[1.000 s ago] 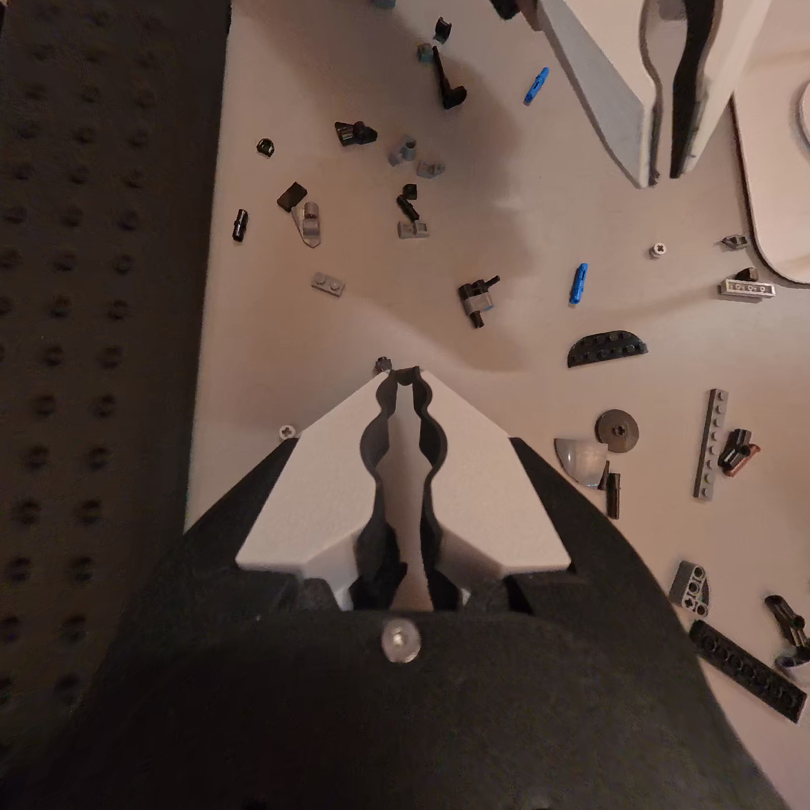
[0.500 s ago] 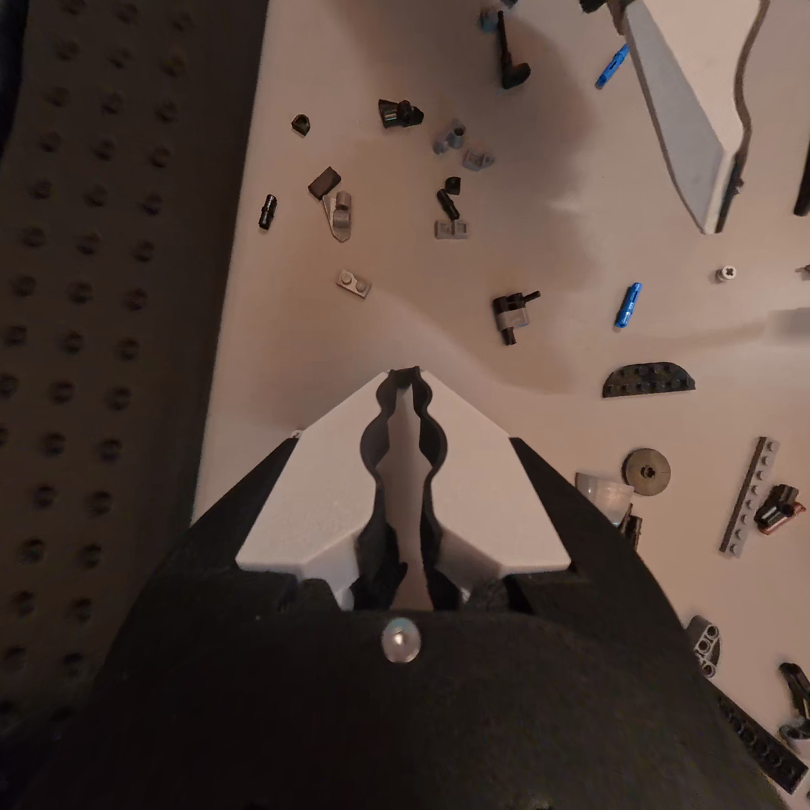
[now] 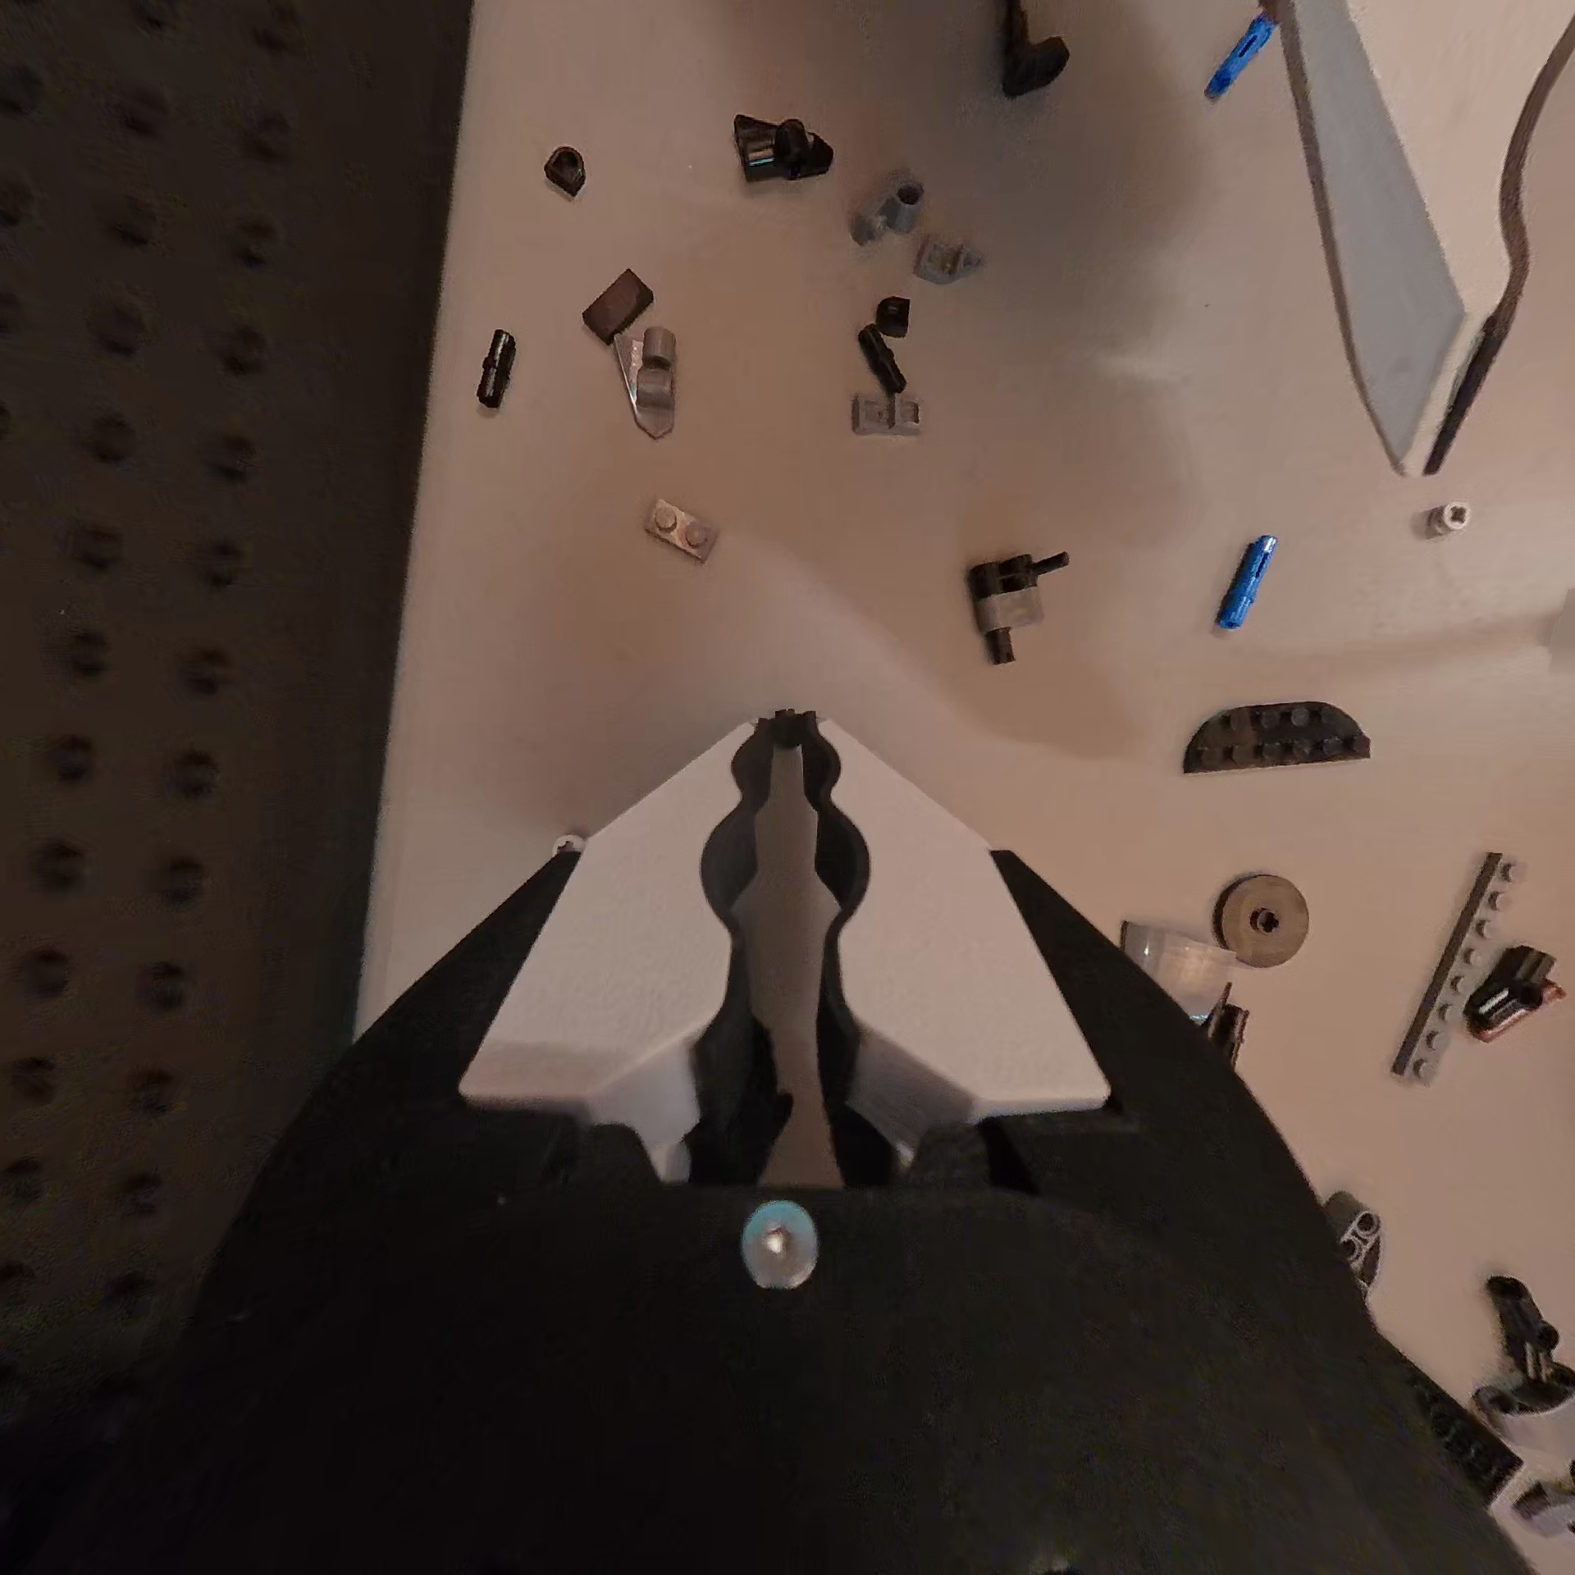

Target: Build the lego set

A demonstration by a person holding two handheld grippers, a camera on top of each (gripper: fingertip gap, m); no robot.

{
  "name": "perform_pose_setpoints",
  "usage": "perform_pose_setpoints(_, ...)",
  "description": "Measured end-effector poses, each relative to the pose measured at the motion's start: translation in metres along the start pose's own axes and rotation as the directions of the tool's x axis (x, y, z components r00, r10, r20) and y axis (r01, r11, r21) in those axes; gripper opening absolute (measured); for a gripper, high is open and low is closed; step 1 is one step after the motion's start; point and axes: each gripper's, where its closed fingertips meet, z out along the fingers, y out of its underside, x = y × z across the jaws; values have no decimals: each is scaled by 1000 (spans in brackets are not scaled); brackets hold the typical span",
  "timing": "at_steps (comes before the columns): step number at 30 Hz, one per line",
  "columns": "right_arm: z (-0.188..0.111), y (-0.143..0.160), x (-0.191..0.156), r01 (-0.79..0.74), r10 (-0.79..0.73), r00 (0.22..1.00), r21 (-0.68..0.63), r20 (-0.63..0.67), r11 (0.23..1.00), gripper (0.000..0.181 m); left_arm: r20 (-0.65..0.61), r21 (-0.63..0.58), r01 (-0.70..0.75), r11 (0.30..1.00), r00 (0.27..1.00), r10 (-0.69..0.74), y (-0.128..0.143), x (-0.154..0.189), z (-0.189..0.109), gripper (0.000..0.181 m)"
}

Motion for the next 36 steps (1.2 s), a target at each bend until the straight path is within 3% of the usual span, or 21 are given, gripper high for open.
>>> perform_pose_setpoints(11,1,0,1,-99,100,995,-33,27,995,3,-13,-7,-4,1000,1000,4,1,3,2,16)
perform_pose_setpoints(23,3,1,1,-169,185,981,-195,66,966,3,-14,-6,-3,1000,1000,3,0,3,2,16)
perform_pose_setpoints(36,5,-4,7,-267,267,964,16,13,964,3,-20,28,-28,999,999,29,-13,9,-3,18)
